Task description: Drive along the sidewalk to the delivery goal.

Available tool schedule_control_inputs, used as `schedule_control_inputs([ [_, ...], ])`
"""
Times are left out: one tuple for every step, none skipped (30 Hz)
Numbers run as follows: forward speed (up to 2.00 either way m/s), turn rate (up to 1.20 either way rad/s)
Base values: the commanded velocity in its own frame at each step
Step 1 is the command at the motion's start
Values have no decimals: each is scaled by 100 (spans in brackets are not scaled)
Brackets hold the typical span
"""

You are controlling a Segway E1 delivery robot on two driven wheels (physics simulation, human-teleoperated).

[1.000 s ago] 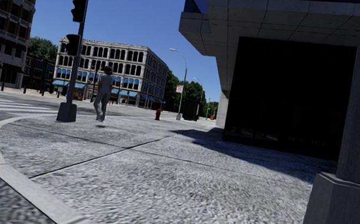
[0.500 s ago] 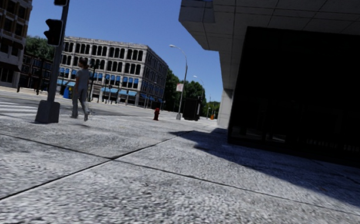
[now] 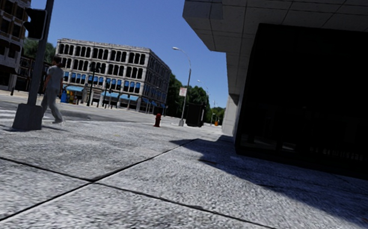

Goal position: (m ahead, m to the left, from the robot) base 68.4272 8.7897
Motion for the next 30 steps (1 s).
schedule_control_inputs([
  [142,0],
  [142,6],
  [142,6],
  [142,14],
  [142,17],
  [142,18],
  [142,18],
  [142,22],
  [142,28],
  [142,31],
  [143,35],
  [143,35],
  [143,38],
  [146,40],
  [164,45],
  [164,45],
  [200,46],
  [200,47],
  [200,47],
  [200,47],
  [200,47],
  [200,47],
  [200,47],
  [200,47],
  [200,40],
  [200,40],
  [200,37],
  [200,37],
  [200,36],
  [200,36],
])
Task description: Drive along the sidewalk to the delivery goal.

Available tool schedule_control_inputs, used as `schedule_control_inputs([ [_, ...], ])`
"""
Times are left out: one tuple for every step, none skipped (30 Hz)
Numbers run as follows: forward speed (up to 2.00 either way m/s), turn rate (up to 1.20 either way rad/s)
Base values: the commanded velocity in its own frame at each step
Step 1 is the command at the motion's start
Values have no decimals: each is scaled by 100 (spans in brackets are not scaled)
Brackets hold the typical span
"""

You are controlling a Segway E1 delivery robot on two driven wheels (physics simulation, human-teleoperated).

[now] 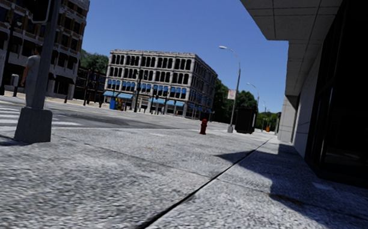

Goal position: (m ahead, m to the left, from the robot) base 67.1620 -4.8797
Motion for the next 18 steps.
schedule_control_inputs([
  [200,36],
  [200,36],
  [200,36],
  [200,36],
  [200,36],
  [200,36],
  [200,36],
  [200,36],
  [200,36],
  [200,36],
  [200,36],
  [200,36],
  [200,36],
  [200,36],
  [200,36],
  [200,36],
  [200,36],
  [200,36],
])
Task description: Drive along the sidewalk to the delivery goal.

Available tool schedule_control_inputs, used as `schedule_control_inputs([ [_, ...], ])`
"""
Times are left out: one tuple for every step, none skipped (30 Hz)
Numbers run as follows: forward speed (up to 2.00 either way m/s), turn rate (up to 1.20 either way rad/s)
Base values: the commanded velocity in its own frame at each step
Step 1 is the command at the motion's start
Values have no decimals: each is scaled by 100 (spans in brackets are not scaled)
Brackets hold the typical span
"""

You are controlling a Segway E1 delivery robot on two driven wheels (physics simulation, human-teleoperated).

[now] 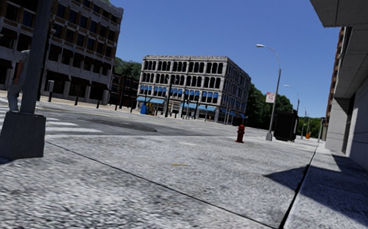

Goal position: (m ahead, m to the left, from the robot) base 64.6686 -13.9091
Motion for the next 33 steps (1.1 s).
schedule_control_inputs([
  [200,36],
  [200,36],
  [200,36],
  [200,36],
  [200,36],
  [200,36],
  [200,36],
  [200,36],
  [200,36],
  [200,36],
  [200,36],
  [200,36],
  [200,36],
  [200,38],
  [200,39],
  [200,39],
  [200,47],
  [200,55],
  [200,57],
  [200,57],
  [200,57],
  [200,57],
  [200,56],
  [200,51],
  [200,48],
  [200,48],
  [200,47],
  [200,46],
  [200,46],
  [200,46],
  [200,46],
  [200,46],
  [200,46],
])
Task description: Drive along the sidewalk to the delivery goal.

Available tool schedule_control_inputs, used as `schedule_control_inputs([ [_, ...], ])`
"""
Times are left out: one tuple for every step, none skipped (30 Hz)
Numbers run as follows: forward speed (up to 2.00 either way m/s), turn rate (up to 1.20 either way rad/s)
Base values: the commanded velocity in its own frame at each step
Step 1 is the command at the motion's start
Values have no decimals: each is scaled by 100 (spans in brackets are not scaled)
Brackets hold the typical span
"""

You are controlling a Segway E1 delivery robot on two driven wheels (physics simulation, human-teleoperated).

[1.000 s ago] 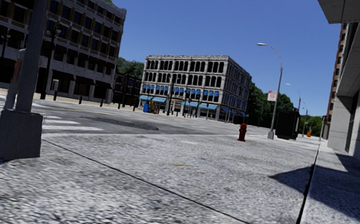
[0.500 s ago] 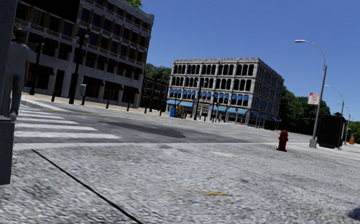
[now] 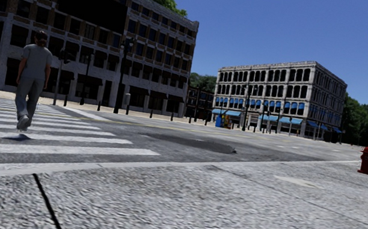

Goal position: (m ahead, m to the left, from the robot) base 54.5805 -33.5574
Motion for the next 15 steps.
schedule_control_inputs([
  [200,46],
  [200,46],
  [200,46],
  [200,46],
  [200,46],
  [200,46],
  [200,46],
  [200,46],
  [200,46],
  [200,46],
  [200,46],
  [200,46],
  [200,46],
  [200,46],
  [200,46],
])
